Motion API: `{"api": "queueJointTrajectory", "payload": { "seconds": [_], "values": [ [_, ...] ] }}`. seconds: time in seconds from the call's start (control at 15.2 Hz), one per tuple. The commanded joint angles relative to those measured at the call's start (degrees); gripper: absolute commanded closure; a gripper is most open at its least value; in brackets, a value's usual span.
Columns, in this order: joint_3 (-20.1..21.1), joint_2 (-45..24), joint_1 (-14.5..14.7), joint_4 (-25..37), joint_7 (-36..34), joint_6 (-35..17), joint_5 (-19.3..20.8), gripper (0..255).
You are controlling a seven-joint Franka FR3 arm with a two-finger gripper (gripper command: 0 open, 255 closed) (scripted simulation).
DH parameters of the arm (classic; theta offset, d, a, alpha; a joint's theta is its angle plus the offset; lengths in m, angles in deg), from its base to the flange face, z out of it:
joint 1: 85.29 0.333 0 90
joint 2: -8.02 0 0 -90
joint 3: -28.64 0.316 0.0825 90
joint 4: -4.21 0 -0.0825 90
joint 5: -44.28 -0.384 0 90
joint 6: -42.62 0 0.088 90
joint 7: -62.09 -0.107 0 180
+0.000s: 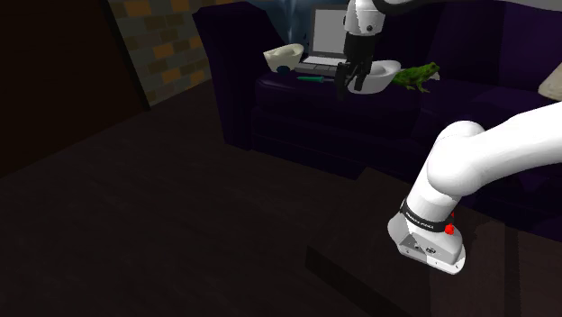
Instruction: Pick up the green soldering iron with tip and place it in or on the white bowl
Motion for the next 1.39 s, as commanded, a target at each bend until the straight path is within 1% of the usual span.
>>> {"api": "queueJointTrajectory", "payload": {
  "seconds": [0.0, 0.4, 0.73, 1.06, 1.32],
  "values": [
    [0.0, 0.0, 0.0, 0.0, 0.0, 0.0, 0.0, 0],
    [-5.57, -8.14, -2.16, 2.25, 5.96, -7.75, 4.02, 0],
    [-10.04, -16.14, -3.31, 6.08, 10.75, -13.65, 5.91, 0],
    [-14.33, -24.9, -3.9, 11.61, 15.73, -18.66, 6.11, 0],
    [-17.57, -32.38, -4.17, 17.22, 20.09, -21.83, 4.79, 0]
  ]
}}
